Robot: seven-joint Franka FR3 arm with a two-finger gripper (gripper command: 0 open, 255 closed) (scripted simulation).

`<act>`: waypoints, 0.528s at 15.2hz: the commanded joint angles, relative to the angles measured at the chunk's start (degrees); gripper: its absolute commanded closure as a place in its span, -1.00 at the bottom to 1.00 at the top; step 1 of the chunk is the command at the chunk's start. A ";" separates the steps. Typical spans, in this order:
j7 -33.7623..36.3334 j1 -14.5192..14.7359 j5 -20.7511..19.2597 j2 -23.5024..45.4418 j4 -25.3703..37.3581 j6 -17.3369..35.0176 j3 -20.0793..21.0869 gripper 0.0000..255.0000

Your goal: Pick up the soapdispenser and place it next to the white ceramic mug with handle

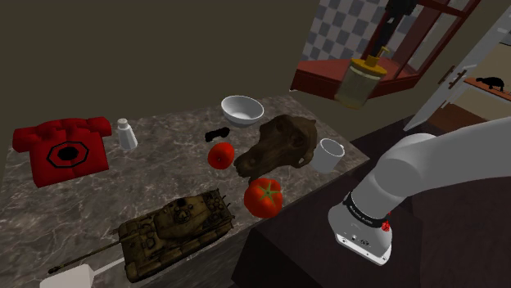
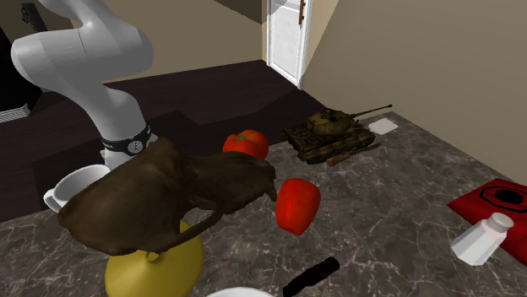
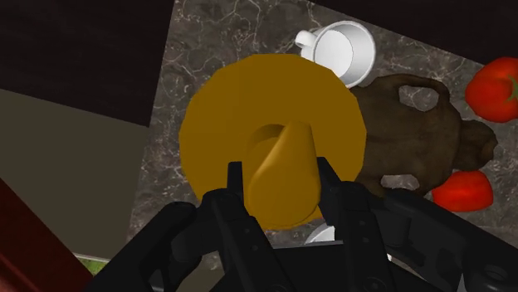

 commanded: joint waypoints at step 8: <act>0.65 -0.62 -1.04 -2.16 -8.47 6.42 -0.84 1.00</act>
